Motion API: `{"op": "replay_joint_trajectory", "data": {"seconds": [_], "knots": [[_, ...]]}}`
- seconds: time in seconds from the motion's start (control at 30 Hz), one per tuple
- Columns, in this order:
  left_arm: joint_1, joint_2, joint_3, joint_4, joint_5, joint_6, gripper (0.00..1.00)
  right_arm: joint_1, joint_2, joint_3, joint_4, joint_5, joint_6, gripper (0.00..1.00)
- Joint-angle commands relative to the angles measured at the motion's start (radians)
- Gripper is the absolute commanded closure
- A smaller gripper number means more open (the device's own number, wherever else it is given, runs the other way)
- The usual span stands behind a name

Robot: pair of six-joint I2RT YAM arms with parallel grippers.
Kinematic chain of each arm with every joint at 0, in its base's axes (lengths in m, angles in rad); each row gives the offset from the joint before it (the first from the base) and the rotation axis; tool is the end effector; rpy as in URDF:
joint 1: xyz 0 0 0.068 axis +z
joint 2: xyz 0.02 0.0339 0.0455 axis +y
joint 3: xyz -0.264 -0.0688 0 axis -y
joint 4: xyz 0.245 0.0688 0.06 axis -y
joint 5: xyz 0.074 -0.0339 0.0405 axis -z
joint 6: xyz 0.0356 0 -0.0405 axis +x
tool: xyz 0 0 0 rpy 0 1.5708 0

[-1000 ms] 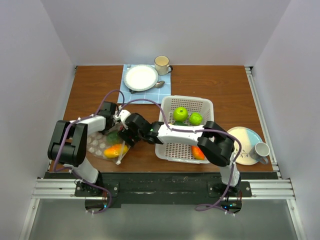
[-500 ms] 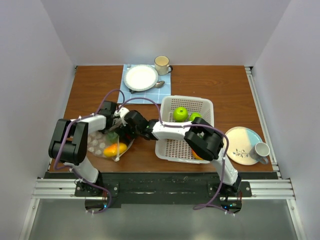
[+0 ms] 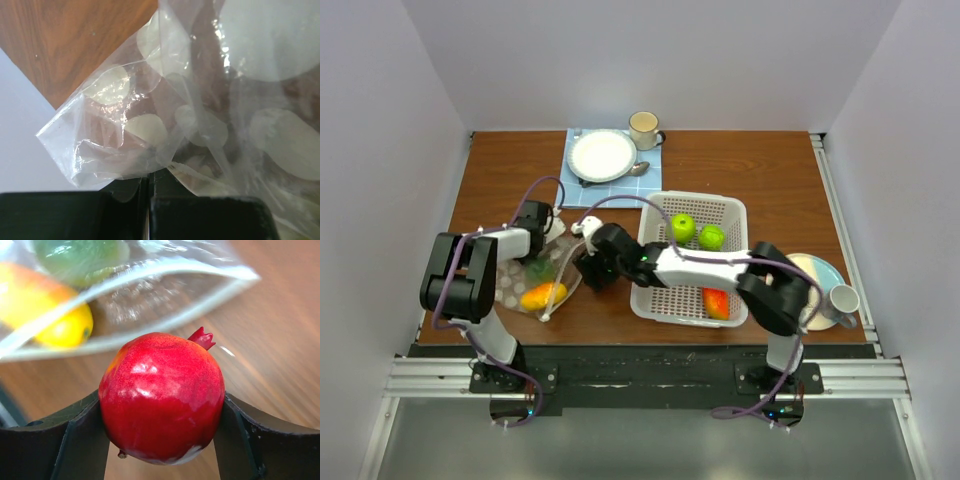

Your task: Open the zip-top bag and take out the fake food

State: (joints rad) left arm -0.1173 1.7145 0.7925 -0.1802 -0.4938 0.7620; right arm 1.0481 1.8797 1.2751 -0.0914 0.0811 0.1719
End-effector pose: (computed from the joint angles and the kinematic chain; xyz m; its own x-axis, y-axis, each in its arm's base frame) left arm 0.3011 -0.0185 0.1218 -0.7167 0.6966 -0.0348 0.5325 0.5787 0.6177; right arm 0.2121 0.3624 0.2049 -0.4578 -0.4530 -0.7650 -0.7656 0.6383 0.0801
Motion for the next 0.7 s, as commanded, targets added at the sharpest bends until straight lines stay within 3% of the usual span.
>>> {"op": "replay_joint_trajectory", "data": {"seconds": [0.0,0.23,0.3,0.33,0.37,0.53,0.67], "knots": [[0.022,0.051,-0.024,-0.024,0.113,-0.013,1.0,-0.002,-0.25,-0.072,-0.077,0.173,-0.008,0.58],[0.022,0.034,-0.045,-0.027,0.116,-0.021,1.0,-0.124,-0.47,-0.258,-0.16,0.407,0.077,0.56],[0.022,0.025,-0.049,-0.034,0.12,-0.024,1.0,-0.163,-0.501,-0.292,-0.178,0.454,0.081,0.4],[0.022,0.023,-0.045,-0.039,0.123,-0.026,1.0,-0.169,-0.502,-0.302,-0.189,0.468,0.08,0.14],[0.022,0.016,-0.036,-0.054,0.124,-0.027,1.0,-0.169,-0.499,-0.303,-0.2,0.477,0.078,0.04],[0.022,-0.012,0.023,-0.128,0.176,-0.053,1.0,-0.161,-0.51,-0.25,-0.199,0.47,0.061,0.01],[0.022,-0.006,0.047,-0.15,0.179,-0.061,1.0,-0.052,-0.487,-0.191,-0.097,0.41,-0.006,0.01]]}}
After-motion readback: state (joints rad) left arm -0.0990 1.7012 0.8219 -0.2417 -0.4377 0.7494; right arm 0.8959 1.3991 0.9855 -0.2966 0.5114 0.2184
